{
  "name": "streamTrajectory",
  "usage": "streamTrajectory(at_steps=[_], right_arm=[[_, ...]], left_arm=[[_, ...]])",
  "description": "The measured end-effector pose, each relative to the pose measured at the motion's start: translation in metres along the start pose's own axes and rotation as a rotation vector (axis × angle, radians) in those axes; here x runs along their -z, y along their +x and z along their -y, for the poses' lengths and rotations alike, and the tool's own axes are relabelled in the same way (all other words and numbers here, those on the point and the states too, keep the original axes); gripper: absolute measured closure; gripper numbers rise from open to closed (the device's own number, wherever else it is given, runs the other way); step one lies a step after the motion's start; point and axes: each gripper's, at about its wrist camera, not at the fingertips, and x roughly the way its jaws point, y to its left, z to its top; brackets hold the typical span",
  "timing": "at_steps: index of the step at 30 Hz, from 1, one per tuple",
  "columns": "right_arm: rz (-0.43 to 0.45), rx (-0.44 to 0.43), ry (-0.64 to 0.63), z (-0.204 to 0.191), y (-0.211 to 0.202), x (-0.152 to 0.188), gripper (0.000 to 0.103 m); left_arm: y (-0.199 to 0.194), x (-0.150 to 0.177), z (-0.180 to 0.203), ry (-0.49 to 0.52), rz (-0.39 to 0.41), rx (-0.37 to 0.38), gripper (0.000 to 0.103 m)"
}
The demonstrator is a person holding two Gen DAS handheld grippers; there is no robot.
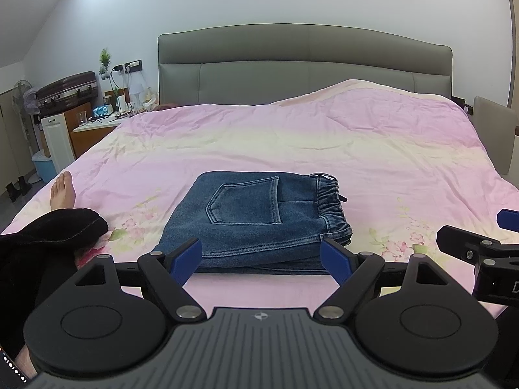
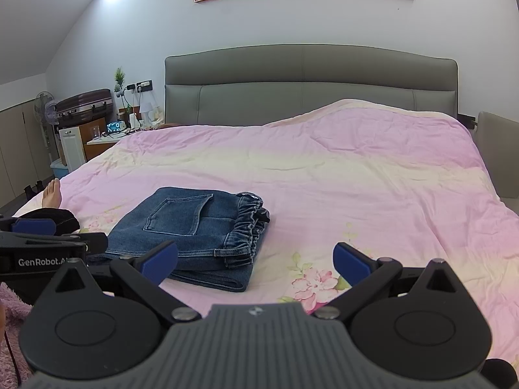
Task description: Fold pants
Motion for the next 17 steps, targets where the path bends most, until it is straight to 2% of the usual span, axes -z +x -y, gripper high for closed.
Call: streamTrajectory(at_steps=[17], right_arm=[[-0.002,-0.001,0.005,0.0000,-0.0016,-0.0009,0.005]], left_arm=[[0.0010,-0.0011,-0.0009,0.000,-0.002,0.000,0.006]])
